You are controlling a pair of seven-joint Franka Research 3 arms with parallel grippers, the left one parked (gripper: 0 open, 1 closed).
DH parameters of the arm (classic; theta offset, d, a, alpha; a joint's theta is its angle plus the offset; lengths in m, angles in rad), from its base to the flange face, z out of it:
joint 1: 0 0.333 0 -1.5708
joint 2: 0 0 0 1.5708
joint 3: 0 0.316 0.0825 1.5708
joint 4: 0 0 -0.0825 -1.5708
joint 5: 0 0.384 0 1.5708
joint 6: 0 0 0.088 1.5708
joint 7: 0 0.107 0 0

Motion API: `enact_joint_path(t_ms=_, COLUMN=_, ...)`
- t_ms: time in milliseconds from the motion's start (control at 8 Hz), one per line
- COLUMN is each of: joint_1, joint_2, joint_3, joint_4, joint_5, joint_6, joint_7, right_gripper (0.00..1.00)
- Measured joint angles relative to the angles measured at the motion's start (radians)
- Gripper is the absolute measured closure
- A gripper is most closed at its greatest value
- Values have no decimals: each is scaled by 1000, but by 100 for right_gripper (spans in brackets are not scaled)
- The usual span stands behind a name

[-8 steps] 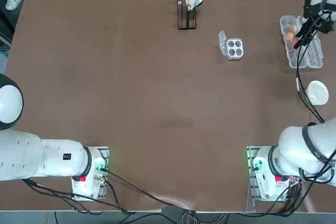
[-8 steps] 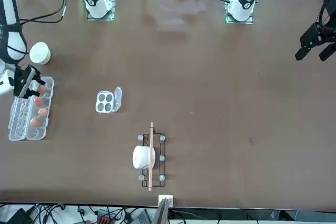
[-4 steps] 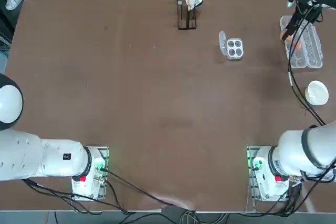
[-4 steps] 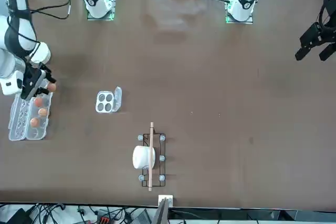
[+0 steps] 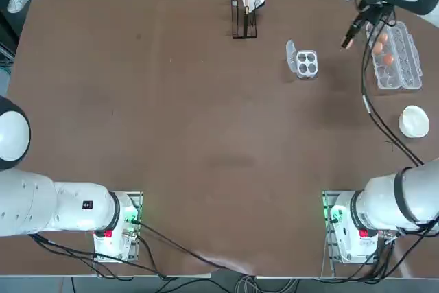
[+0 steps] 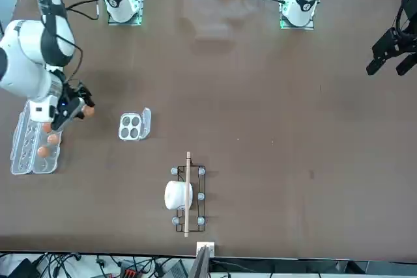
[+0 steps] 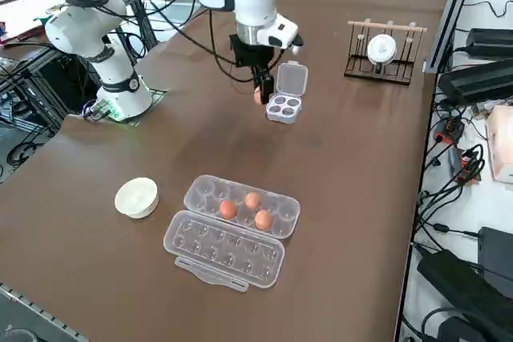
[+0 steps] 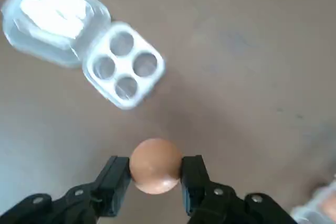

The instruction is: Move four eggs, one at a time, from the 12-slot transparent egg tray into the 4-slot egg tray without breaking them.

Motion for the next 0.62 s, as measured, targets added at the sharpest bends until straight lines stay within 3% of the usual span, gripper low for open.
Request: enact_joint_path(t_ms=625, joint_1=149, joint_2=59, joint_3=1, joint_4=-17, joint_5=6, joint_6=121, joint_7=341, right_gripper=43)
